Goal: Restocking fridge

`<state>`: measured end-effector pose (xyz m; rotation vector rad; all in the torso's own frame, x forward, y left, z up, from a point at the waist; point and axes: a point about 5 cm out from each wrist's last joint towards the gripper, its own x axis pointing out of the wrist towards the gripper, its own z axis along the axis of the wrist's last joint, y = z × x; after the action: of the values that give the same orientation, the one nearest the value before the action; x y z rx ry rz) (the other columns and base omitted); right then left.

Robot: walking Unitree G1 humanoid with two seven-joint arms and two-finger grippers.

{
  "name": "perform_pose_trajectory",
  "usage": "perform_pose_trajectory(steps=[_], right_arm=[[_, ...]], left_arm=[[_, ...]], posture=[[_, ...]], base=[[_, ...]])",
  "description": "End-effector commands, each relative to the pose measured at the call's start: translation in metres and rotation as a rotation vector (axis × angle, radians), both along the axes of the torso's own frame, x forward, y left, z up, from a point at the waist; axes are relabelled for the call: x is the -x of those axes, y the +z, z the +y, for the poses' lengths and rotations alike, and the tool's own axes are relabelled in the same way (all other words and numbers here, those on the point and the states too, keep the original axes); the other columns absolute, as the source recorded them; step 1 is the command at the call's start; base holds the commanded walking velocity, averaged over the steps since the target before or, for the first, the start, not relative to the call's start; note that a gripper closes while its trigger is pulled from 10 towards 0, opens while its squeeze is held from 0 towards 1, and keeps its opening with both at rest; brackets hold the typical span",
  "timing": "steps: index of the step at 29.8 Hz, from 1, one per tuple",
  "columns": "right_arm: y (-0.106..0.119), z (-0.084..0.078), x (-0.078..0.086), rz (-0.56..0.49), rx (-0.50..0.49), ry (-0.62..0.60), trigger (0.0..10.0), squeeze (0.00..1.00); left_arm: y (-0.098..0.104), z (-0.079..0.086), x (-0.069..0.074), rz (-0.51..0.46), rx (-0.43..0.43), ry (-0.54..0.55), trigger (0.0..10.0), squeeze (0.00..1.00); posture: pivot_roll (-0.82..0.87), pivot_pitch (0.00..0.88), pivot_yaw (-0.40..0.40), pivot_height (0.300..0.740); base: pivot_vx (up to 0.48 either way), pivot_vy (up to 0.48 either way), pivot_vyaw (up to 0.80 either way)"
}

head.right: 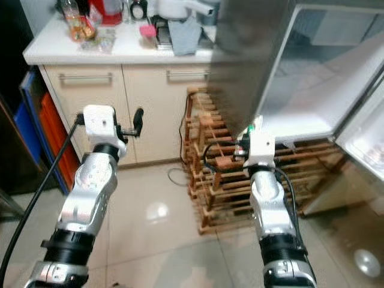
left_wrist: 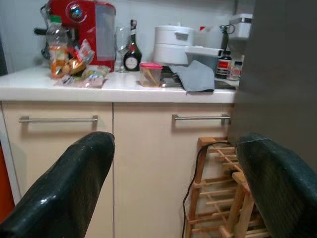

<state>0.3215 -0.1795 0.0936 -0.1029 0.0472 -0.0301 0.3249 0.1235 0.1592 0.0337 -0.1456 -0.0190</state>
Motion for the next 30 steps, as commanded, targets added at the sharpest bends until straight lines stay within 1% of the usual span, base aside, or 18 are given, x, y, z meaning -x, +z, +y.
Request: perform_pose_trajectory(steps=[1, 3, 4, 6, 10, 13, 15, 18, 22, 30], right_arm=[[0.004, 0.013, -0.004, 0.000, -0.007, 0.050, 0.0, 0.15], [0.006, 0.015, -0.005, -0.010, 0.004, 0.064, 0.0, 0.15], [0.009, 0.016, -0.005, -0.024, 0.021, 0.078, 0.0, 0.15], [0.012, 0.015, -0.005, -0.034, 0.022, 0.075, 0.0, 0.15], [0.011, 0.014, -0.006, -0.034, 0.020, 0.070, 0.0, 0.16], [0.011, 0.019, -0.007, -0.036, 0.036, 0.083, 0.0, 0.17], [0.010, 0.020, -0.007, -0.033, 0.033, 0.079, 0.0, 0.16], [0.010, 0.021, -0.006, -0.032, 0.029, 0.078, 0.0, 0.16], [0.007, 0.022, -0.003, -0.028, 0.045, 0.099, 0.0, 0.15], [0.008, 0.023, -0.005, -0.030, 0.048, 0.113, 0.0, 0.14]], left_arm=[[0.000, 0.006, -0.002, 0.004, 0.004, 0.019, 10.0, 0.00], [0.000, 0.007, -0.003, 0.002, 0.002, 0.022, 10.0, 0.00], [0.000, 0.008, -0.007, 0.005, 0.001, 0.036, 10.0, 0.00], [0.000, 0.008, -0.010, 0.013, 0.010, 0.046, 10.0, 0.00], [0.002, 0.004, -0.012, 0.011, -0.007, 0.021, 10.0, 0.00], [0.000, 0.002, -0.013, 0.016, -0.030, 0.002, 10.0, 0.00], [-0.002, 0.001, -0.015, 0.026, -0.037, 0.001, 10.0, 0.00], [0.000, 0.001, -0.017, 0.019, -0.035, 0.003, 10.0, 0.00], [0.002, 0.000, -0.019, 0.011, -0.035, 0.006, 10.0, 0.00], [0.001, -0.001, -0.018, 0.003, -0.034, 0.001, 10.0, 0.00]], posture=[[-0.05, 0.000, -0.050, 0.740], [-0.05, 0.000, -0.050, 0.740], [-0.06, 0.000, -0.040, 0.740], [-0.06, 0.000, -0.034, 0.740], [-0.05, 0.000, -0.024, 0.740], [-0.06, 0.000, -0.015, 0.740], [-0.06, 0.000, -0.020, 0.740], [-0.06, 0.000, -0.022, 0.740], [-0.05, 0.000, -0.035, 0.740], [-0.04, 0.000, -0.056, 0.740]], base=[[0.000, -0.442, 0.00], [0.244, -0.412, 0.00], [0.266, -0.398, 0.00], [0.270, -0.394, 0.00], [0.270, -0.394, 0.00], [0.269, -0.394, 0.80], [0.266, -0.398, 0.80], [0.266, -0.398, 0.79], [0.275, -0.390, 0.00], [0.283, -0.384, 0.00]])
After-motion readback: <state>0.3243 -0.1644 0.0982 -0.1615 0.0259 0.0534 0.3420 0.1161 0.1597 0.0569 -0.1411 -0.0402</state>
